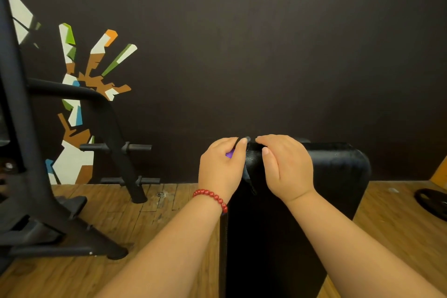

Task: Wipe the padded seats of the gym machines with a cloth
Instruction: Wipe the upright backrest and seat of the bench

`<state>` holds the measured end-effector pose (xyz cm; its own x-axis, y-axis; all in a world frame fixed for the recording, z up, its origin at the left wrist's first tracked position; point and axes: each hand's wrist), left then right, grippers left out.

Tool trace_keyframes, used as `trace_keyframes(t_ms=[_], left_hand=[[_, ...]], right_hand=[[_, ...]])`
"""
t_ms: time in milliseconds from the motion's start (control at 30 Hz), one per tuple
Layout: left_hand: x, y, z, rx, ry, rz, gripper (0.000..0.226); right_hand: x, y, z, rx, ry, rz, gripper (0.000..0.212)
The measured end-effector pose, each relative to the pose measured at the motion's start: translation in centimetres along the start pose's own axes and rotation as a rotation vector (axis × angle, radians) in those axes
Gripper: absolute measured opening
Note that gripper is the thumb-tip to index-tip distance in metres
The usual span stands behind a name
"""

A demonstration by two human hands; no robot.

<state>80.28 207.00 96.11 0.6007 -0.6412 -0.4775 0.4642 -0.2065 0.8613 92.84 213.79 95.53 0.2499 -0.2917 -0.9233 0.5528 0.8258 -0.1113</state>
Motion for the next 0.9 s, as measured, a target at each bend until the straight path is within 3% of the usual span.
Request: trace_keyframes(t_ms=[233,400,633,900], left_hand=[[-0.2,-1.0,0.8,-0.088,-0.034,-0.083,0.026],[-1.9,-0.1,0.2,-0.015,-0.116,0.132,0.020],[2.0,-2.7,1.0,0.002,0.029,0.079,0.032],[-0.7,-1.4,0.7,0.026,-0.117,0.026,0.029]], right_hand=[[0.7,0.1,-0.2,0.060,-0.032,0.033,0.040],[1.0,0.0,-0.4,0.089,-0.029,0.089,0.039],[1.7,-0.4,-0.7,0.094,-0.034,0.081,0.040],[1.7,-0.5,-0.9,0.129,-0.036,0.086,0.040]])
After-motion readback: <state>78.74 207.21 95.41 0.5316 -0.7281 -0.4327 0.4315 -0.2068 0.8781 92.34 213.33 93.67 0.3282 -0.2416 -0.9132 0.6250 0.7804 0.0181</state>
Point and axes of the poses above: each hand's wrist, its own x-axis away from the middle knuckle, its own z-axis out of the back of the hand, y = z × x, and after that the axes turned 8 degrees about y, right-handed
